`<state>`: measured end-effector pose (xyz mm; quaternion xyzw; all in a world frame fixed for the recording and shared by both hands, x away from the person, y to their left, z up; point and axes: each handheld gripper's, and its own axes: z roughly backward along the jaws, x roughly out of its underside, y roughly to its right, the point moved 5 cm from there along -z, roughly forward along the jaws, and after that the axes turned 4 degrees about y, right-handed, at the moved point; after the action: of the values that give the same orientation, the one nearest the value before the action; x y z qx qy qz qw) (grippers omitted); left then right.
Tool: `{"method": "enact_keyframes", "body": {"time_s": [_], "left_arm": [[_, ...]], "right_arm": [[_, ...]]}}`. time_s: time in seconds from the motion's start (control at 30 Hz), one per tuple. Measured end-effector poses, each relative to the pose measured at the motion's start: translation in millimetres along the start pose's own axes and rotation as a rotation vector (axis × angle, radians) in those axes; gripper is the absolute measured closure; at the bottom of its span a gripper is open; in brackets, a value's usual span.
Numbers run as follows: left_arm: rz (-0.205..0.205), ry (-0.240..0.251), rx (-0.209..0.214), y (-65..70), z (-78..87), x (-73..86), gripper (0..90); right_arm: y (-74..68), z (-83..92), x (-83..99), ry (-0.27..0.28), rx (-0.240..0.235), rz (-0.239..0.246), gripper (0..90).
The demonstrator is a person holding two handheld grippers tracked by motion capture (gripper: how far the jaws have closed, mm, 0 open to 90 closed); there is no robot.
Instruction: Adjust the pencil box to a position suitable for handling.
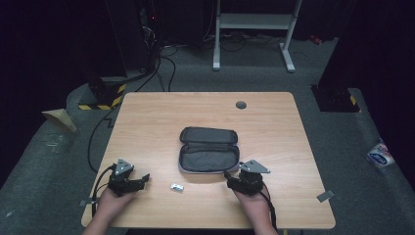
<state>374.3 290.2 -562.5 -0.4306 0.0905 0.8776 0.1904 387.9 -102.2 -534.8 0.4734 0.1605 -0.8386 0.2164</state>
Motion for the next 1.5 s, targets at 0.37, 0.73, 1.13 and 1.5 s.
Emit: {"method": "enact_keyframes", "body": {"time_s": [0.37,0.73,1.13,1.5], "left_arm": [[0.0,0.0,0.0,0.0,0.0,0.0,23.0],[0.0,0.0,0.0,0.0,0.0,0.0,23.0],[-0.001,0.0,0.0,0.0,0.0,0.0,23.0],[0.002,-0.001,-0.004,0.8,0.0,0.1,23.1]], "right_arm": [[4.8,-6.1,-3.3,-0.004,0.032,0.017,32.2],[7.2,6.0,-2.0,0.012,0.021,0.022,33.5],[41.6,23.2,13.7,-0.023,0.096,0.003,33.4],[76.6,34.4,39.2,-0.154,0.203,0.0,30.5]]}}
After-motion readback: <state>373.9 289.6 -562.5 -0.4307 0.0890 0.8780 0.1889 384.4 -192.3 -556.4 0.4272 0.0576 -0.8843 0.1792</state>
